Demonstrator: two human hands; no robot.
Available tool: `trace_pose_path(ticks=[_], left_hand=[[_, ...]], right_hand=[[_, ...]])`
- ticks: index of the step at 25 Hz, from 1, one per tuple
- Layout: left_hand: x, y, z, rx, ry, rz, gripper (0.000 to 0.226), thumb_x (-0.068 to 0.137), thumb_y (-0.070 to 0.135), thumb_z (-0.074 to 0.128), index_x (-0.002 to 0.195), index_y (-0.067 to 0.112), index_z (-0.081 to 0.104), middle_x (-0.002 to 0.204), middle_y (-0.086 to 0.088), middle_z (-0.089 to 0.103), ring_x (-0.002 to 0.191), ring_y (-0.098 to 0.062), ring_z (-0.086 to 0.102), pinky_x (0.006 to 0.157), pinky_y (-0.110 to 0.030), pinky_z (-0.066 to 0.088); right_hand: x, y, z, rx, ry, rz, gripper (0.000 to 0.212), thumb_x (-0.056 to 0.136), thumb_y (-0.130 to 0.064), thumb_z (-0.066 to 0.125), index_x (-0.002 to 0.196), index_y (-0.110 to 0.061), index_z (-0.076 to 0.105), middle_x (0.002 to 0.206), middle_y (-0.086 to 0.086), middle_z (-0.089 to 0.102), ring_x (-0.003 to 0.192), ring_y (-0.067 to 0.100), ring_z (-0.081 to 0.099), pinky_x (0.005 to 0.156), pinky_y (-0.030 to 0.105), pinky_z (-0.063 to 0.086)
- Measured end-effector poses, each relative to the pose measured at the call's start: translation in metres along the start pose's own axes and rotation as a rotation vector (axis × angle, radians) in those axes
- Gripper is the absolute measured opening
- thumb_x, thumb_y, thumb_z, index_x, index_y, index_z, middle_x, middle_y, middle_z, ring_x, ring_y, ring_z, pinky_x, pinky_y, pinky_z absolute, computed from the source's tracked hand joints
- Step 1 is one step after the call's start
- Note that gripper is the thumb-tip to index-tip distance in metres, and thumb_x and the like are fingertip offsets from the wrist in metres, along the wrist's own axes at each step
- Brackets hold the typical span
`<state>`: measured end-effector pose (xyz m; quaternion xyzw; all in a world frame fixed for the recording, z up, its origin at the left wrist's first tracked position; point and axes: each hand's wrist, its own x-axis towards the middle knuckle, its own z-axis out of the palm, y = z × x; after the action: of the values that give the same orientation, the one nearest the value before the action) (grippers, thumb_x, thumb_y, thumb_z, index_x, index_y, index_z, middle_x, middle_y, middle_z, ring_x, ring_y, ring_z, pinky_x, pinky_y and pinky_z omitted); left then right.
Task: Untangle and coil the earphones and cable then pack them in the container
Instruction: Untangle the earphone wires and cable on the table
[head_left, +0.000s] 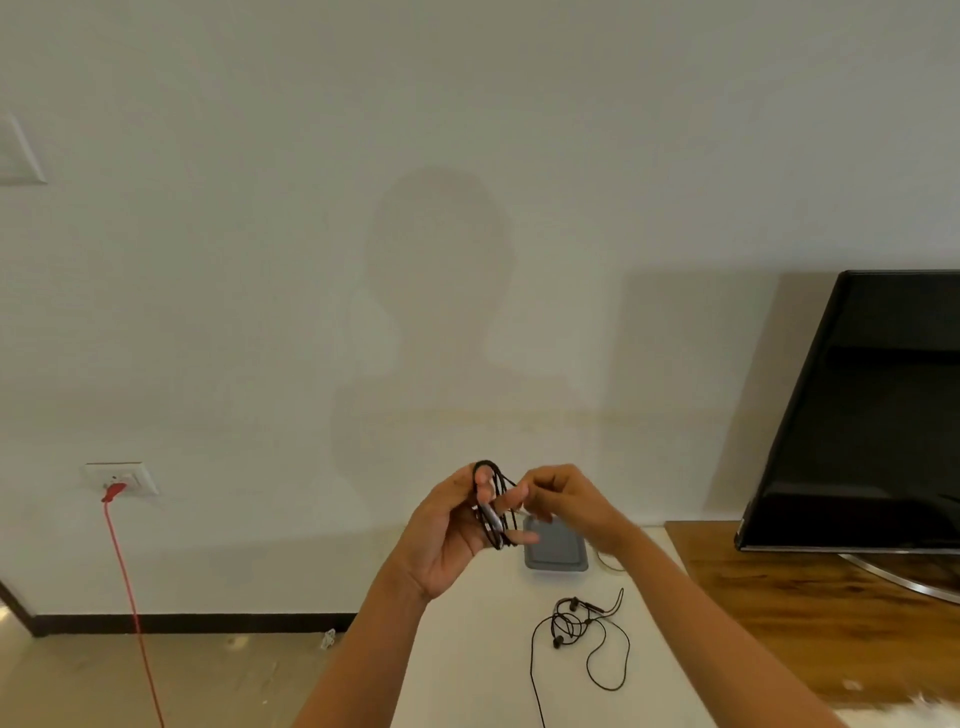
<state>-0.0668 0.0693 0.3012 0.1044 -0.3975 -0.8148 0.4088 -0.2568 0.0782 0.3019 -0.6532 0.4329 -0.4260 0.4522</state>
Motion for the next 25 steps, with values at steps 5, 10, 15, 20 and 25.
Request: trace_pose_path(ticks=[5, 10, 15, 20, 25], left_hand=[[0.004, 0.008, -0.01, -0.002, 0.146, 0.124, 0.019, 0.092, 0.02, 0.049, 0.082, 0.012, 0.062, 0.117, -0.016, 0.068, 0.12, -0.04, 0.057, 0.084, -0.071, 0.047], [-0.004, -0.001, -0.024, 0.452, 0.283, -0.028, 0.025, 0.099, 0.023, 0.044, 0.082, 0.012, 0.059, 0.117, -0.009, 0.07, 0.118, -0.029, 0.061, 0.083, -0.052, 0.05], [-0.015, -0.009, -0.022, 0.615, 0.079, -0.227, 0.025, 0.096, 0.034, 0.051, 0.083, 0.014, 0.06, 0.083, -0.002, 0.069, 0.082, -0.019, 0.071, 0.073, -0.046, 0.047], [-0.017, -0.019, -0.014, 0.517, 0.07, -0.262, 0.026, 0.093, 0.035, 0.051, 0.093, 0.014, 0.067, 0.088, -0.009, 0.07, 0.081, -0.02, 0.068, 0.086, -0.055, 0.052], [-0.019, -0.024, -0.013, 0.19, 0.047, -0.23, 0.028, 0.1, 0.023, 0.044, 0.093, 0.007, 0.067, 0.066, -0.002, 0.049, 0.054, -0.011, 0.047, 0.09, -0.069, 0.045]], right_hand=[[-0.044, 0.032, 0.068, 0.145, 0.092, 0.176, 0.03, 0.097, -0.03, 0.05, 0.074, -0.019, 0.066, 0.052, -0.009, 0.047, 0.046, 0.006, 0.039, 0.047, 0.018, 0.034], [-0.066, 0.001, 0.077, -0.759, 0.104, 0.111, 0.026, 0.098, -0.032, 0.039, 0.108, -0.023, 0.062, 0.079, -0.009, 0.065, 0.066, 0.008, 0.058, 0.059, 0.021, 0.044], [-0.043, -0.053, 0.039, -1.252, -0.068, -0.037, 0.024, 0.093, -0.04, 0.045, 0.089, -0.025, 0.063, 0.076, -0.005, 0.063, 0.069, 0.017, 0.056, 0.052, 0.023, 0.029], [-0.014, -0.058, 0.009, -0.974, -0.134, -0.108, 0.012, 0.082, -0.036, 0.068, 0.084, -0.026, 0.072, 0.078, -0.007, 0.072, 0.073, 0.005, 0.062, 0.064, 0.026, 0.05], [-0.013, -0.029, 0.006, -0.261, 0.112, -0.033, 0.004, 0.076, -0.018, 0.077, 0.077, -0.022, 0.076, 0.076, 0.001, 0.074, 0.072, 0.017, 0.068, 0.068, 0.033, 0.056]])
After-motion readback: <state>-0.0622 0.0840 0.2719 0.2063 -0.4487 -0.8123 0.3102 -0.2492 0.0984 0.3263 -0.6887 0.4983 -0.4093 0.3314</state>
